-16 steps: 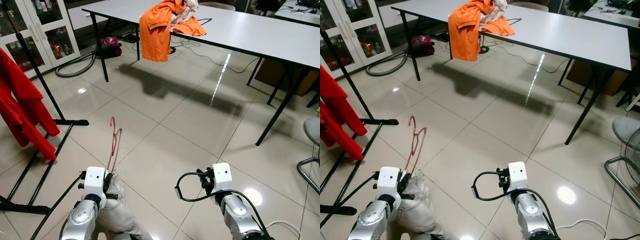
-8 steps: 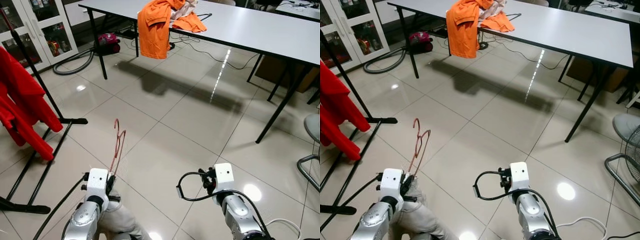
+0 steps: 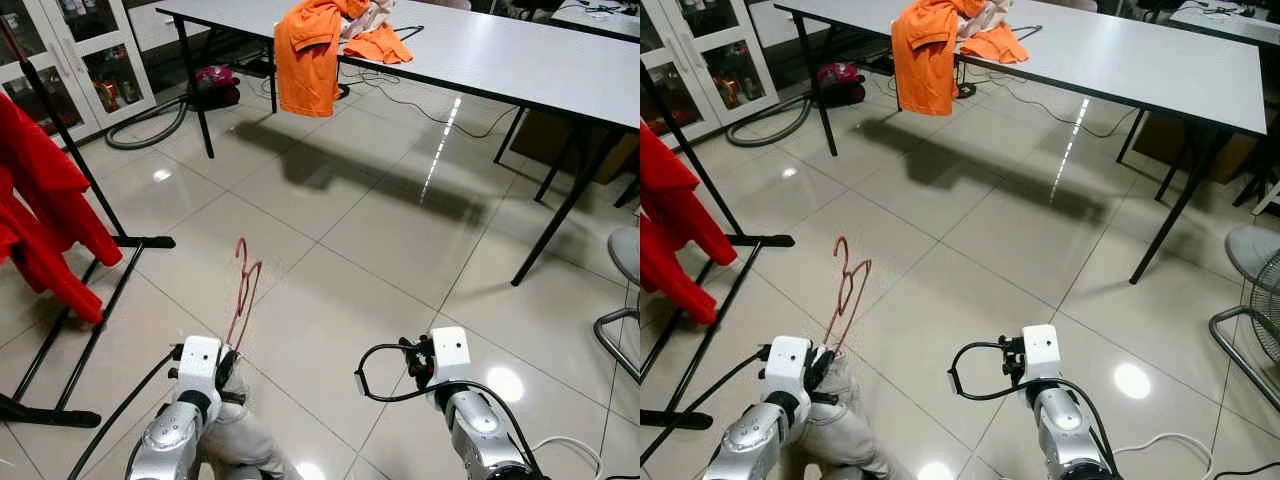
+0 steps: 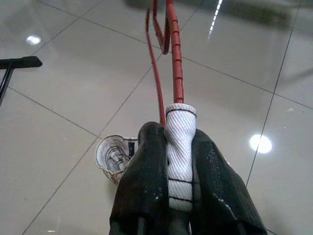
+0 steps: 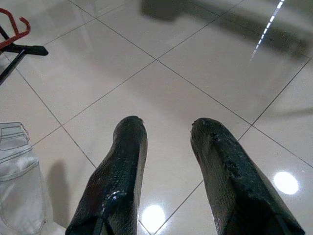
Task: Hang hanger
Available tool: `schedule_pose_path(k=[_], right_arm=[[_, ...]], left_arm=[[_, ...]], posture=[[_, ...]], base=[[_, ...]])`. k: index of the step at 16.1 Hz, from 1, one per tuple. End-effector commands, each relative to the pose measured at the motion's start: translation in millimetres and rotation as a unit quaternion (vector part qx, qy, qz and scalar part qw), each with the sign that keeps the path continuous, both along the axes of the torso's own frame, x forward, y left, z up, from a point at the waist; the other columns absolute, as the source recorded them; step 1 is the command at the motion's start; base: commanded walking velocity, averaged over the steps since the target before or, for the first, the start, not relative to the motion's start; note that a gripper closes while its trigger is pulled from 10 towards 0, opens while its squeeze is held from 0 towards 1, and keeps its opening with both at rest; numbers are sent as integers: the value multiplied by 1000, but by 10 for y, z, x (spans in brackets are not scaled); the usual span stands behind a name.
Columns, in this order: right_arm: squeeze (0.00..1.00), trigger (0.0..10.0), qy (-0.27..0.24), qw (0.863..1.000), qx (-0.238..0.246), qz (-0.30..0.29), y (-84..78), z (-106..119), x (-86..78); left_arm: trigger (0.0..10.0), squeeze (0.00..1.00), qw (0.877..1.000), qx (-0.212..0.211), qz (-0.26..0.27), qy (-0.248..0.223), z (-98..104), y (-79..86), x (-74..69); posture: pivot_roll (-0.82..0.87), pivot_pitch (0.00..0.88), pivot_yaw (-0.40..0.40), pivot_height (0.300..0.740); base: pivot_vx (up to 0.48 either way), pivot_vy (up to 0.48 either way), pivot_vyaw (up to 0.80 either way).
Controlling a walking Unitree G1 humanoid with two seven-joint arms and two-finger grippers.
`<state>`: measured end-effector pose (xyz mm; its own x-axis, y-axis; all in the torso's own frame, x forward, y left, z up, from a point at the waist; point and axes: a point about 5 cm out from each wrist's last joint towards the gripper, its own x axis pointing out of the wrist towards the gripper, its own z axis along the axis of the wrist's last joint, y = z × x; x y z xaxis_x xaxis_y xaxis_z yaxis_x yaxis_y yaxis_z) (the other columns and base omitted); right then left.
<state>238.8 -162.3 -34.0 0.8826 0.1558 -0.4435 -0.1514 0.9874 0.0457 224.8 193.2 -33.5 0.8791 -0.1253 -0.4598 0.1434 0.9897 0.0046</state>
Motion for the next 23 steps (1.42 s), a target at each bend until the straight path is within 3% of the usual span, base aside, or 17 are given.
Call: schedule_pose_path(k=[1, 9, 23], right_arm=[[0, 10000, -6, 1000, -4, 0, -12, 21, 31], [0, 10000, 23, 999, -4, -45, -149, -57, -53], [0, 10000, 27, 999, 1, -45, -139, -66, -55]], left_arm=[[10000, 0, 1000, 1, -13, -14, 43, -32, 56], [10000, 0, 1000, -5, -2, 0, -16, 3, -12], [10000, 0, 1000, -7, 8, 13, -58, 42, -45]], posture=[[9, 47, 16, 740], [-3, 26, 20, 740], [4, 35, 19, 740]], base=[[0, 0, 0], [0, 0, 0], [0, 0, 0]])
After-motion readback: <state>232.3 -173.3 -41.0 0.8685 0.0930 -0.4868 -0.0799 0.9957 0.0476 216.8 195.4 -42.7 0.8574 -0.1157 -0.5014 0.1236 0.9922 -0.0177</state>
